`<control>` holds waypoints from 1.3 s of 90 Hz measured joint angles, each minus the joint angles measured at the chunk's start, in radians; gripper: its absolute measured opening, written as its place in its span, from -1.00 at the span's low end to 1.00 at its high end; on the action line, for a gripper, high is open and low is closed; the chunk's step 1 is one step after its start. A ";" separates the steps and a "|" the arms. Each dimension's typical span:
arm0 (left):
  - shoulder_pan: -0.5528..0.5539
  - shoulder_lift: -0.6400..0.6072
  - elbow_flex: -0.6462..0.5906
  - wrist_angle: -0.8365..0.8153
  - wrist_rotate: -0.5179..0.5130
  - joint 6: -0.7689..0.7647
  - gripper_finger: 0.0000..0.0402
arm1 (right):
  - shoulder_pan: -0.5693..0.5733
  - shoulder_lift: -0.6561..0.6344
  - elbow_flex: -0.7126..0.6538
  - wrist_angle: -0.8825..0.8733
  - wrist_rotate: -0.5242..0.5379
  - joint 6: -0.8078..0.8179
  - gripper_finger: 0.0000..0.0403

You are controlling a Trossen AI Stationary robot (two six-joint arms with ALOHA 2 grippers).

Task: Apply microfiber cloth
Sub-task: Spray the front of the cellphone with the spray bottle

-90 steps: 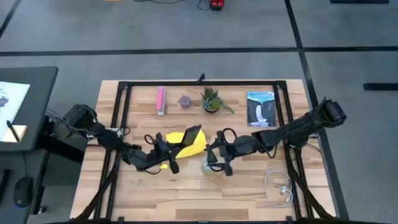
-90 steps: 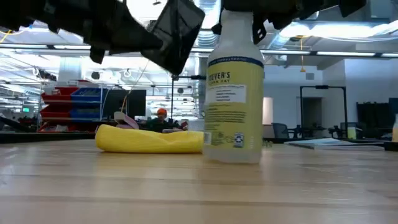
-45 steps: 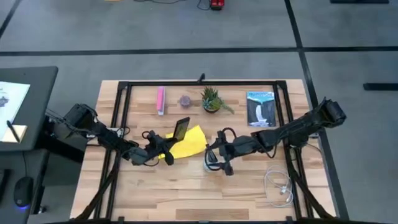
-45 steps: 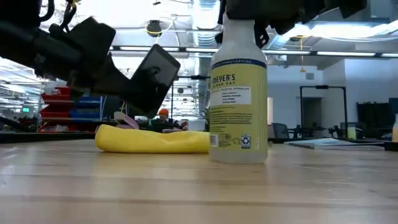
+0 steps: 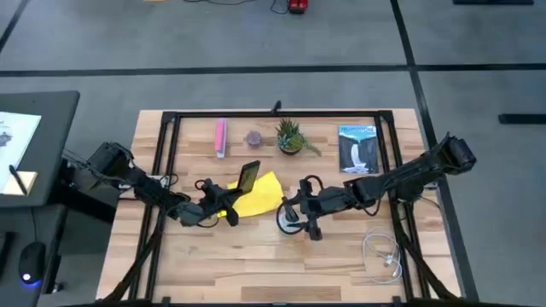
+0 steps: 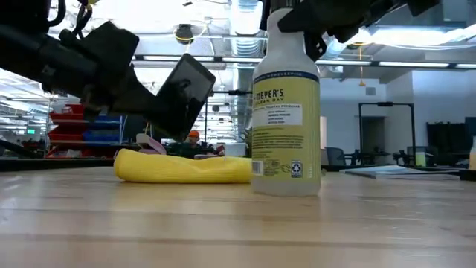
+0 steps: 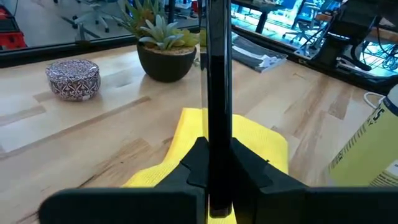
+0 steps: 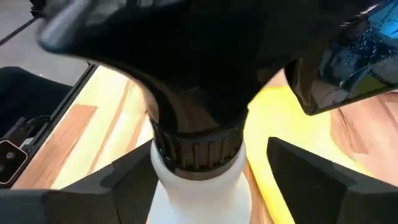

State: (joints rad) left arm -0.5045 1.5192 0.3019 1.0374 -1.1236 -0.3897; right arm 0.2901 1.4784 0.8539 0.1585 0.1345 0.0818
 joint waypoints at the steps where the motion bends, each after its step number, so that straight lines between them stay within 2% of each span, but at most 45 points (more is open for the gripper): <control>1: 0.000 0.000 0.000 0.000 0.000 0.000 -0.94 | 0.000 0.000 0.000 0.000 0.000 0.000 0.23; 15: 0.000 0.000 0.000 0.000 0.000 0.000 -0.94 | 0.000 0.000 0.001 -0.002 0.003 0.000 -0.25; 19: 0.000 0.000 0.000 0.000 0.000 0.000 -0.94 | 0.000 0.000 0.001 -0.002 0.002 -0.004 -0.31; 28: 0.000 0.000 0.000 0.000 0.000 0.000 -0.94 | 0.000 -0.013 0.002 -0.032 0.002 -0.012 -0.31; 38: 0.000 0.000 0.000 -0.001 0.006 -0.011 -0.94 | 0.004 -0.065 0.002 -0.139 0.015 0.015 -0.31; 73: -0.001 0.004 0.001 -0.053 0.045 -0.064 -0.94 | 0.099 -0.318 0.002 -0.655 0.285 0.187 -0.28; 83: -0.005 0.004 0.001 -0.077 0.046 -0.049 -0.94 | 0.132 -0.355 0.002 -0.713 0.342 0.237 -0.21; 117: -0.006 0.004 0.001 -0.160 0.079 -0.105 -0.94 | 0.182 -0.361 0.002 -0.756 0.348 0.264 0.07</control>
State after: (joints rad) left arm -0.5110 1.5234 0.3031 0.8771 -1.0450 -0.4942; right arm 0.4721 1.1172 0.8555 -0.5973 0.4824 0.3458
